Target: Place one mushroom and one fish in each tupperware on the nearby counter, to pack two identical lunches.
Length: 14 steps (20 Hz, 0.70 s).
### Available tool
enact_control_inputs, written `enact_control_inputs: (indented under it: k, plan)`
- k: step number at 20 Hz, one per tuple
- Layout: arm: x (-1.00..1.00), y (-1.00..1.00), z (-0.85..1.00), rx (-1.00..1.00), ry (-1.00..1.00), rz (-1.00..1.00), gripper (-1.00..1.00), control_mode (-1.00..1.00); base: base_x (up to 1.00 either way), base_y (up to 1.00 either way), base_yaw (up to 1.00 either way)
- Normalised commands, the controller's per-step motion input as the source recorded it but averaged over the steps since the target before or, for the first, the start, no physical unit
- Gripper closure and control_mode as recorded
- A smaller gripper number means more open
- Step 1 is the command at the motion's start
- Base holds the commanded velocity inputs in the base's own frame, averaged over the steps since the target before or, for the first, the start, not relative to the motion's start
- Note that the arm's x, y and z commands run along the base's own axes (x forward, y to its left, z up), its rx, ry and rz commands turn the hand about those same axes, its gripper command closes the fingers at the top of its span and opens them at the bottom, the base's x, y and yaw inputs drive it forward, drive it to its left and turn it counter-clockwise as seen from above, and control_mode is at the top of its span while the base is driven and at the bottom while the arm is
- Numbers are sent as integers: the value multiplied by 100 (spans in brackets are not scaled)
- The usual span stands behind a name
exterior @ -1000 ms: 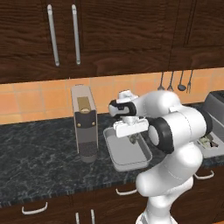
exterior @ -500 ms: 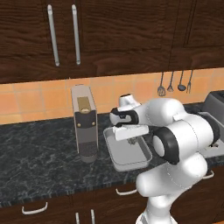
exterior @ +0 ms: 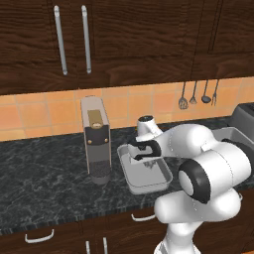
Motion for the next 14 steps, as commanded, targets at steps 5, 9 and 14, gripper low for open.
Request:
enact_control_inputs:
  k: [5, 9, 14]
  plan:
    - [27, -1, -11, 0, -13, 9, 100, -100, 0, 0, 0]
    - [6, 0, -1, 0, -2, 2, 100, -100, 0, 0, 0]
    - [0, 0, 1, 0, 1, 0, -100, -100, 0, 0, 0]
